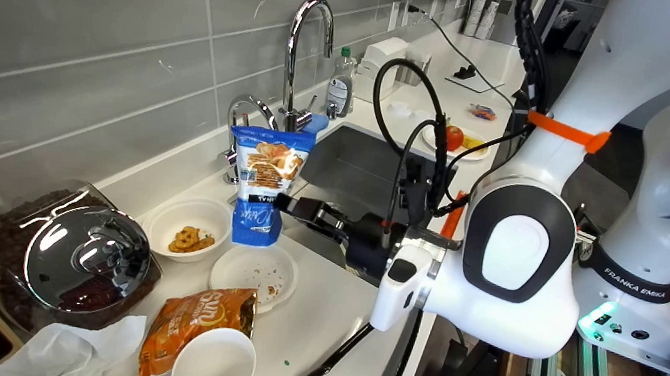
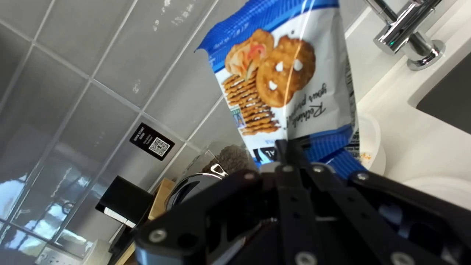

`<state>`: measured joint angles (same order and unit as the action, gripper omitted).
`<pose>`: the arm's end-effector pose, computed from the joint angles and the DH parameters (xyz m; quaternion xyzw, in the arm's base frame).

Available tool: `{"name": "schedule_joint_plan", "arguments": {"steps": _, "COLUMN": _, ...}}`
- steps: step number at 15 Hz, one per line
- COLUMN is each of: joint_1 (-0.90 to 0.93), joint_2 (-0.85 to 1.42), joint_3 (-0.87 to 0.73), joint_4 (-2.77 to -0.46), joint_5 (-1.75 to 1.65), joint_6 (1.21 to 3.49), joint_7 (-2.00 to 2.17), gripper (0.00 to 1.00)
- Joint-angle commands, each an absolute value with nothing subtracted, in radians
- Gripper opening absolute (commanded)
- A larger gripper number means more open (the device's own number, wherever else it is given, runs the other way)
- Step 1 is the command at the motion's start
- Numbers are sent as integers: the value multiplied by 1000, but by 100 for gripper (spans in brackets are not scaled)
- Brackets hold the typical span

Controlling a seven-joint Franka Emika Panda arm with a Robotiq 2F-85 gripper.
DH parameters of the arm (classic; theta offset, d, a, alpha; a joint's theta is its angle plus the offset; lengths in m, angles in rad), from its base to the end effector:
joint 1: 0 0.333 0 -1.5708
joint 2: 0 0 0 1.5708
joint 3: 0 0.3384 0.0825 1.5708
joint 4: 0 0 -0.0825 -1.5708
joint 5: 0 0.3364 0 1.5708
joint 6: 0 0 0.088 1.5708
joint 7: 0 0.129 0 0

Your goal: Move the white plate to the left counter, then pour the contents of the blue pack onto it

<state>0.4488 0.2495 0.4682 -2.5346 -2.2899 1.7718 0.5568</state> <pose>0.3481 0.3194 0.2777 0.2938 0.6533 0.3316 0.6140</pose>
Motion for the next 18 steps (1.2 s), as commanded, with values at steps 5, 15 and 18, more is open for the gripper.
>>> {"name": "schedule_joint_plan", "arguments": {"steps": 5, "joint_1": 465, "joint_2": 278, "joint_3": 482, "joint_4": -2578, "joint_5": -2350, "joint_6": 1654, "joint_7": 514, "gripper": 0}}
{"name": "schedule_joint_plan", "arguments": {"steps": 15, "joint_1": 467, "joint_2": 309, "joint_3": 483, "joint_4": -2595, "joint_5": -2383, "joint_6": 1564, "joint_7": 491, "gripper": 0}}
{"name": "schedule_joint_plan", "arguments": {"steps": 18, "joint_1": 459, "joint_2": 311, "joint_3": 487, "joint_4": -2587, "joint_5": -2366, "joint_6": 1586, "joint_7": 505, "gripper": 0}}
